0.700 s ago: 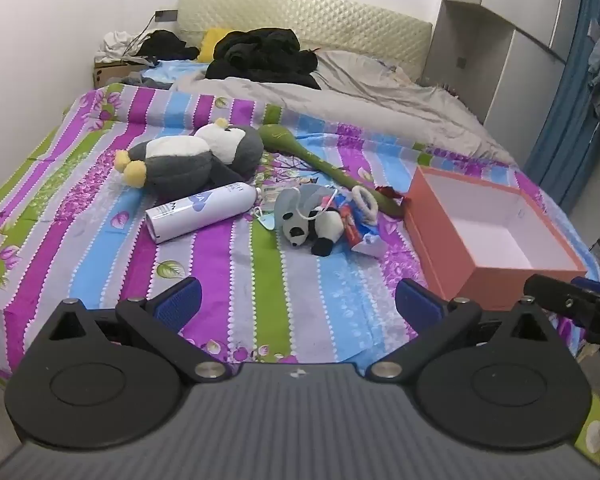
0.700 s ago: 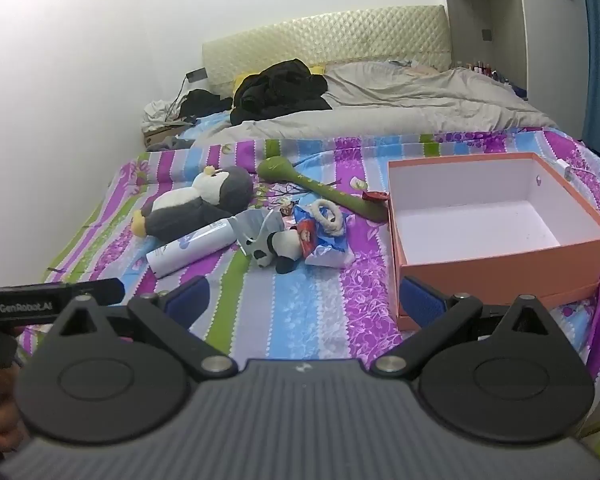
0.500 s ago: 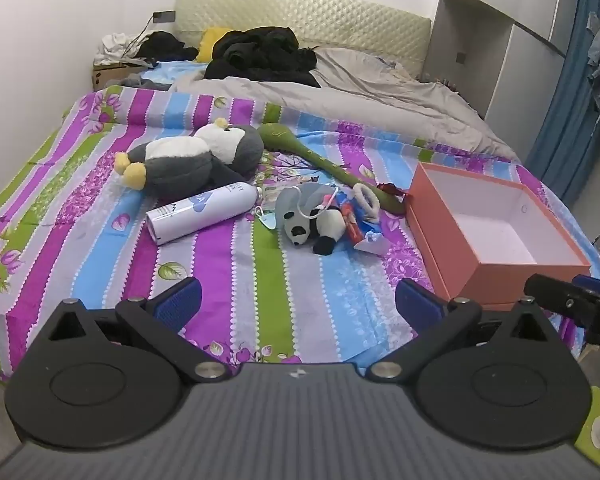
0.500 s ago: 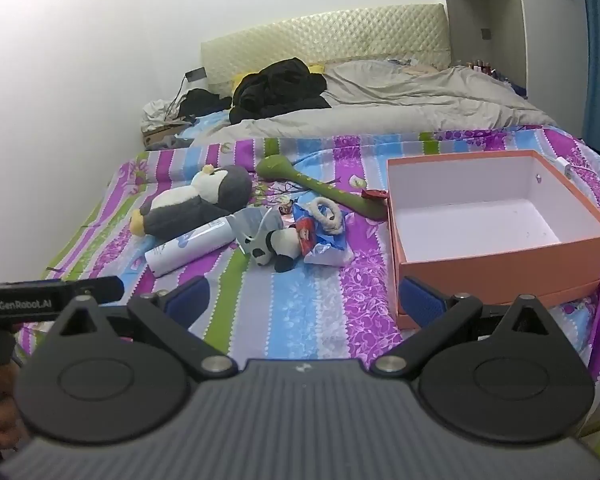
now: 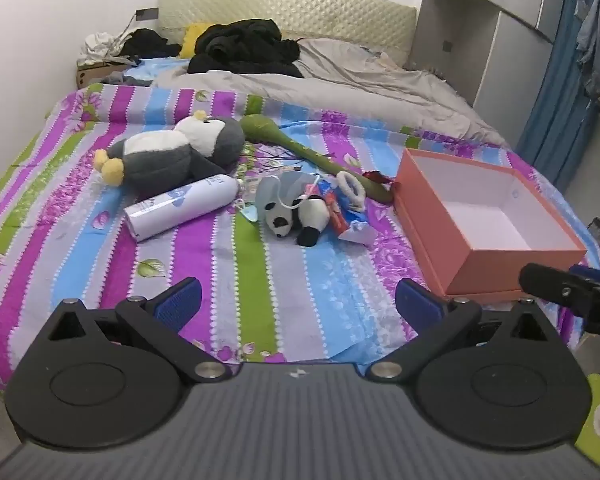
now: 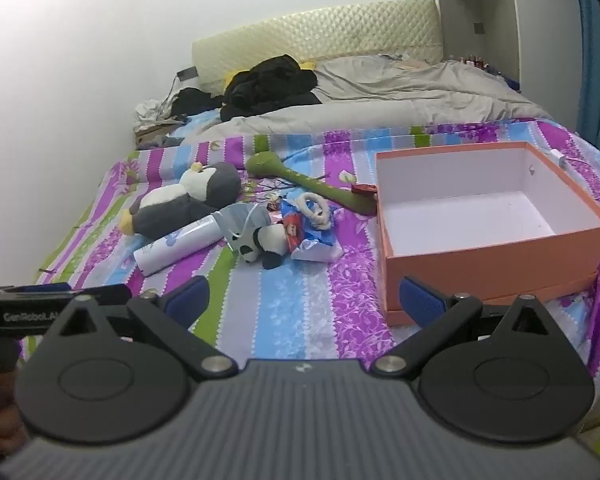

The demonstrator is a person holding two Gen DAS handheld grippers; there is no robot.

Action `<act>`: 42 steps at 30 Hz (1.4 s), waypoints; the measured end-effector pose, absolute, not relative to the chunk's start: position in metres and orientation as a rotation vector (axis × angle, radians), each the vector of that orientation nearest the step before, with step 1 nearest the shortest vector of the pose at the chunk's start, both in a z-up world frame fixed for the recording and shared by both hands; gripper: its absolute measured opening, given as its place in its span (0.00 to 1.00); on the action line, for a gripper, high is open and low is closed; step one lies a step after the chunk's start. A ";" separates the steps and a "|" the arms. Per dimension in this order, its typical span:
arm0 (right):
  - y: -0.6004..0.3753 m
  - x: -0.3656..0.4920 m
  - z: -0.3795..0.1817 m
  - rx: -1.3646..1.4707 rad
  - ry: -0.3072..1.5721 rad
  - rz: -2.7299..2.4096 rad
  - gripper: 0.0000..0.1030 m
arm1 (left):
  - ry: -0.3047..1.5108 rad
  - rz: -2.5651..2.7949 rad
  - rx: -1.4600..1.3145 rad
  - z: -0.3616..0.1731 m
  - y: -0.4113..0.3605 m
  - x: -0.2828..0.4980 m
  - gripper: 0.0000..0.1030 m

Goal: Organize soft objects
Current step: 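Move both tools toward the panda plush and white loop toy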

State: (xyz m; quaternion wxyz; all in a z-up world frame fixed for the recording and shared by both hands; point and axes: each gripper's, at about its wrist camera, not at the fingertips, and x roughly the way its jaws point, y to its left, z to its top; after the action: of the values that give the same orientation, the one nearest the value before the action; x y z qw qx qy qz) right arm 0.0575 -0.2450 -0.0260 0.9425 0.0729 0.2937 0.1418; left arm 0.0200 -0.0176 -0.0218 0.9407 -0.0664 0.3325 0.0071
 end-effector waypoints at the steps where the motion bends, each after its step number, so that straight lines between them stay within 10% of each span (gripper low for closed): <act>1: -0.244 0.059 -0.029 0.147 0.593 0.291 1.00 | 0.676 0.009 -0.142 -0.025 -0.014 0.021 1.00; 42: -0.247 0.078 -0.051 0.148 0.644 0.260 1.00 | 0.732 -0.019 -0.171 -0.058 -0.013 0.055 1.00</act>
State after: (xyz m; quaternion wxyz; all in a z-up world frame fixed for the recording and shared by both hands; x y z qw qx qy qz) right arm 0.0777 -0.2473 -0.0512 0.9377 0.0725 0.3152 0.1273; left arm 0.0550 -0.0128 -0.0580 0.9302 -0.0833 0.3573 -0.0093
